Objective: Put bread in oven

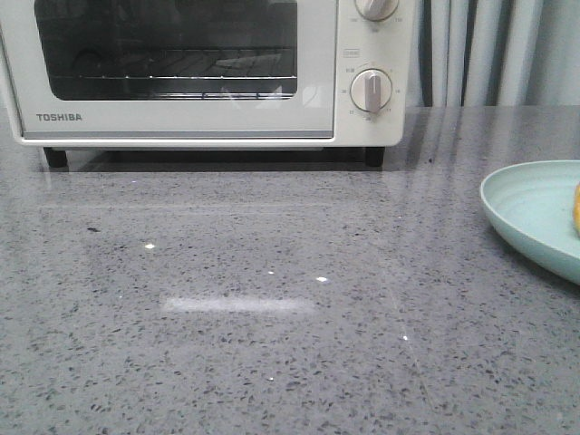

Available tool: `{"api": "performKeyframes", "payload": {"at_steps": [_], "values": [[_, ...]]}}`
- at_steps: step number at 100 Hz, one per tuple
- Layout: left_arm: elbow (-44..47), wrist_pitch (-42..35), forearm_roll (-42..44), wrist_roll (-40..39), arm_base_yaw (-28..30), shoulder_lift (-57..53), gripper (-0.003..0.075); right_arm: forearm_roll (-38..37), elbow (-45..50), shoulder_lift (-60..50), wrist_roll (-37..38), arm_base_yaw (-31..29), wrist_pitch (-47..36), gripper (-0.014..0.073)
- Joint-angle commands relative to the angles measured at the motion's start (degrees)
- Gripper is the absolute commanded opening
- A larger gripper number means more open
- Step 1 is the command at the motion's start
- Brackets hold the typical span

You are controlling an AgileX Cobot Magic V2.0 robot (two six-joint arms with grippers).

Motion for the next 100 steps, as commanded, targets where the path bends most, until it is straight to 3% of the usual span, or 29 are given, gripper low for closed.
{"api": "performKeyframes", "payload": {"at_steps": [1, 67, 87, 100], "values": [[1.32, -4.24, -0.1, -0.05, -0.44, -1.87, -0.002, -0.07, 0.43, -0.94, -0.51, -0.34, -4.68, -0.0046], [1.32, -5.87, -0.1, -0.05, -0.44, -1.87, -0.002, -0.07, 0.43, -0.94, -0.51, -0.34, -4.68, -0.0046], [1.32, -11.41, -5.12, -0.05, -0.44, -1.87, -0.002, -0.06, 0.43, -0.94, -0.51, -0.34, -14.47, -0.0046], [1.32, -18.06, -13.47, -0.28, -0.44, -1.87, -0.002, 2.11, 0.43, -0.94, 0.73, -0.34, -23.78, -0.0046]]}}
